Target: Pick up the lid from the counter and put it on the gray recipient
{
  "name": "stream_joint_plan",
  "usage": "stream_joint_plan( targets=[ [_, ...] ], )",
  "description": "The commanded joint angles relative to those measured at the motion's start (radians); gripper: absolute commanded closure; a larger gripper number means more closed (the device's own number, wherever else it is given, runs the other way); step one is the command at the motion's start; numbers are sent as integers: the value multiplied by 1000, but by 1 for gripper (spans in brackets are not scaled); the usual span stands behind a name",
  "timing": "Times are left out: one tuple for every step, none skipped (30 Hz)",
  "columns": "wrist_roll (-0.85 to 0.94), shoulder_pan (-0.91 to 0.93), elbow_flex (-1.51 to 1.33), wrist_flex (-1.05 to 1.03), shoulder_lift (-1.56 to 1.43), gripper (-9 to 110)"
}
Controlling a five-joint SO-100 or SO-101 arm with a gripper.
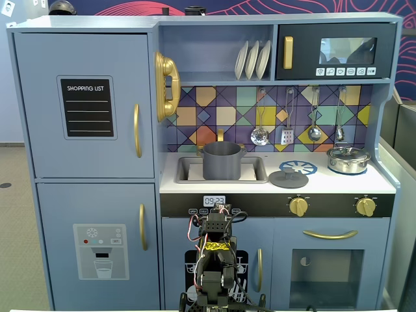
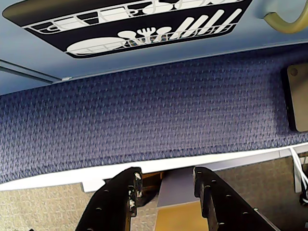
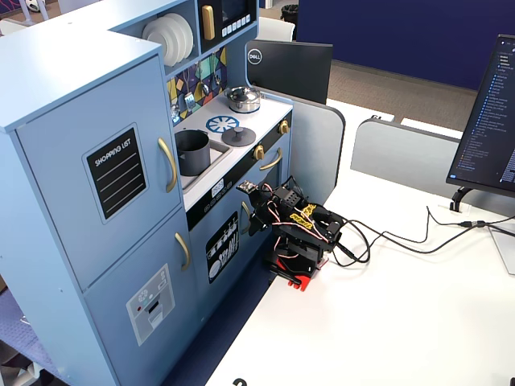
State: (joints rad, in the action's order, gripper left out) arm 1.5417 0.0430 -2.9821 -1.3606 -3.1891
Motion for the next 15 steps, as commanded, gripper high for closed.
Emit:
stream_joint_plan(
  targets=[
    [-37, 61, -20, -167, 11, 101],
    [-37, 61, -20, -167, 11, 101],
    [-37, 61, -20, -167, 11, 101],
    [-37, 61, -20, -167, 11, 101],
    [-37, 61, -20, -167, 11, 101],
    [-35, 61, -20, -167, 11, 101],
    [-35, 61, -20, -167, 11, 101],
    [-32, 61, -20, -167, 11, 101],
    [-32, 61, -20, -167, 11, 101],
    [-32, 61, -20, -167, 11, 101],
    [-32, 61, -20, -167, 11, 101],
    [-38, 58, -20, -161, 11, 101],
    [-54, 58, -20, -144, 11, 101],
    [-55, 61, -18, -126, 11, 101],
    [-54, 66, -9, -107, 11, 101]
  ],
)
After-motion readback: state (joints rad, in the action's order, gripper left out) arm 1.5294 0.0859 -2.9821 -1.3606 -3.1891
